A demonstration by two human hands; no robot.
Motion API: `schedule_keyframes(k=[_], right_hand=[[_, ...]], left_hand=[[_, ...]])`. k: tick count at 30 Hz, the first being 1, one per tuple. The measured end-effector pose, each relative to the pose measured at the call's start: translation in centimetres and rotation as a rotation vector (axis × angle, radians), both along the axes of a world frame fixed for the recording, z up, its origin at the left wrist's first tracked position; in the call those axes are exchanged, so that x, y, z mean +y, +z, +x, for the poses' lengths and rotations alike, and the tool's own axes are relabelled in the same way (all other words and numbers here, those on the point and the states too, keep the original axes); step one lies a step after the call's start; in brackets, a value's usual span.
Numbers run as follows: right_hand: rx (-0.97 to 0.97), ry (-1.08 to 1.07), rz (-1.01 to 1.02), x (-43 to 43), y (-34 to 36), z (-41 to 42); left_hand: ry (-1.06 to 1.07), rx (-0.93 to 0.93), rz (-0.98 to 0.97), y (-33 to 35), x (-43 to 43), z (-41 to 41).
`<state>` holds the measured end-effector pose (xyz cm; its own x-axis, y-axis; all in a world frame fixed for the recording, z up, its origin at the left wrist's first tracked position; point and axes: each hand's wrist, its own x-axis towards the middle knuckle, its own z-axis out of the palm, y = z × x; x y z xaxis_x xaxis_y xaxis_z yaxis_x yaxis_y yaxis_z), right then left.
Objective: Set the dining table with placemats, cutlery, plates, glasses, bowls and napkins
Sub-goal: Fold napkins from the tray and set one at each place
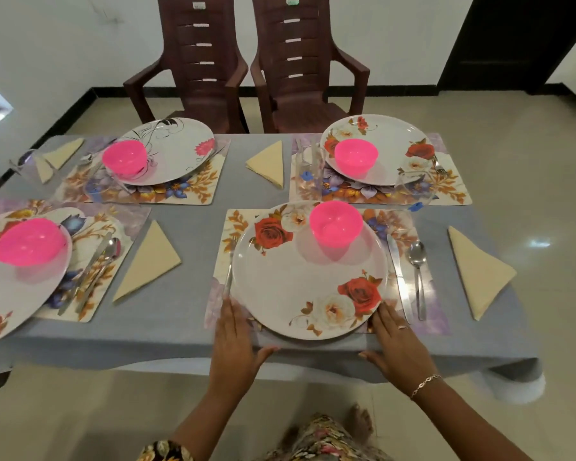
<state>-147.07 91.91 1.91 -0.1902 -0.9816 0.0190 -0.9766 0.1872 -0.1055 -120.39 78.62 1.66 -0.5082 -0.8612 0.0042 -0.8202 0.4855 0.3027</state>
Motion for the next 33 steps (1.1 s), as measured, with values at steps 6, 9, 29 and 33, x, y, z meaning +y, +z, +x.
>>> schedule_keyframes(k=[6,9,29,33], right_hand=[[0.127,-0.008,-0.03,-0.2,0.0,0.2],[0.147,-0.025,-0.045,-0.1,-0.1,0.6],[0.039,-0.184,0.013,0.5,0.6,2.3],[-0.013,-0.254,0.068,0.1,0.6,2.5]], left_hand=[[-0.052,-0.116,0.029,-0.6,-0.4,1.0],[-0.048,-0.149,0.046,-0.4,-0.2,1.1],[0.057,-0.153,0.088,0.3,1.4,0.6],[0.07,-0.155,0.085,0.1,1.4,0.4]])
